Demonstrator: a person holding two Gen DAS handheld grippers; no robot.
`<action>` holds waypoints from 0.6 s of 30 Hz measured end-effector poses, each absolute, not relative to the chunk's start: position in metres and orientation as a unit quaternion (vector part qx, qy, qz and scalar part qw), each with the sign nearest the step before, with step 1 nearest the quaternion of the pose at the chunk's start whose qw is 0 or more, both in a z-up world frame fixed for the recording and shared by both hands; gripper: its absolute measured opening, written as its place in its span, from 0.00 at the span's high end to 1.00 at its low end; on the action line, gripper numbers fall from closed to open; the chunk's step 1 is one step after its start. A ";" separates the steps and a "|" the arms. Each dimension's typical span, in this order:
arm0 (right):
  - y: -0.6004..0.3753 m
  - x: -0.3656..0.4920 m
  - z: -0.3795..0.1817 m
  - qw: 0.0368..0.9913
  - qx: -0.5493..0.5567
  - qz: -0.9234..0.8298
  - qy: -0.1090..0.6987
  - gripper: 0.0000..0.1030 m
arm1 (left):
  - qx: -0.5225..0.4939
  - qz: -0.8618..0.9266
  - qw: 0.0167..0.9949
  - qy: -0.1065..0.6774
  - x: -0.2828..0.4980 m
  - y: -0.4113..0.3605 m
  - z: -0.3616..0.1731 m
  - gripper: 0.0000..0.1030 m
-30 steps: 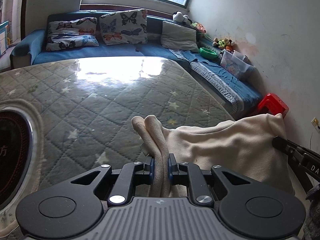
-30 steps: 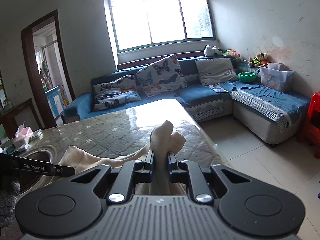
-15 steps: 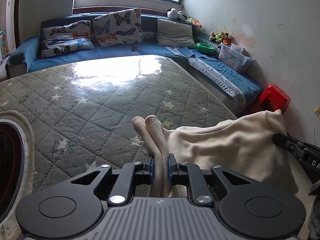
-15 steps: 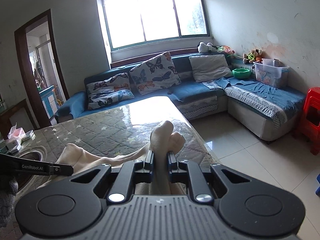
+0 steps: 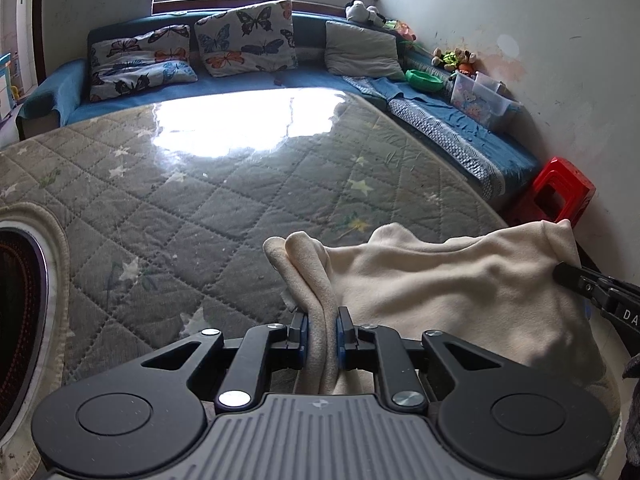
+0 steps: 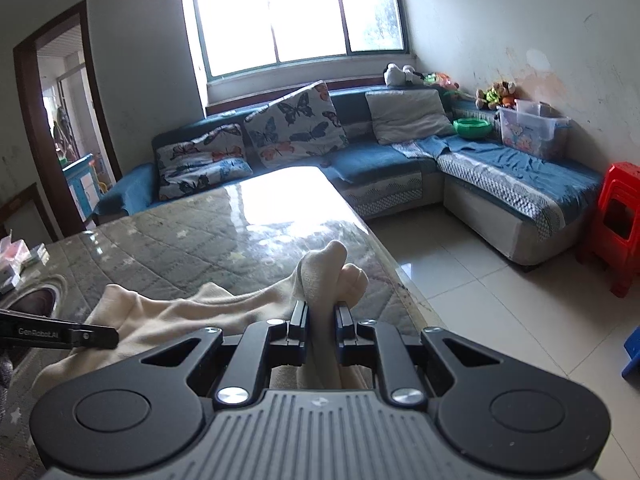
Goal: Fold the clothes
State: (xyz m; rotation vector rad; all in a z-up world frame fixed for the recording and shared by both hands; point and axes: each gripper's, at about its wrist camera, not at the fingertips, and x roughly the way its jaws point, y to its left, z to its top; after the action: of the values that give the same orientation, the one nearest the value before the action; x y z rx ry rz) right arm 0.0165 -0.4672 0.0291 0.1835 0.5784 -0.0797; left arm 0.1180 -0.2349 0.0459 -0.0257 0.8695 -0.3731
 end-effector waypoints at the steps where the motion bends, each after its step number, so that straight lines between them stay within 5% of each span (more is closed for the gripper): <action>1: -0.467 0.018 0.027 0.952 0.089 -0.041 0.289 0.88 | -0.011 -0.180 0.889 0.420 0.118 -0.234 0.044 0.85; 14: -0.464 0.020 0.002 0.941 0.068 -0.046 0.327 0.87 | -0.009 -0.198 0.880 0.431 0.102 -0.220 0.039 0.85; 18: -0.463 0.024 0.002 0.940 0.065 -0.046 0.331 0.85 | -0.017 -0.193 0.880 0.434 0.104 -0.215 0.040 0.78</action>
State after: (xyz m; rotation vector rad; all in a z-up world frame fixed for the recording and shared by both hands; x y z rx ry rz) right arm 0.0237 -0.4626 0.0024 0.1318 0.6751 -0.0945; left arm 0.1045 -0.2148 0.0402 -0.0351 0.9036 -0.4023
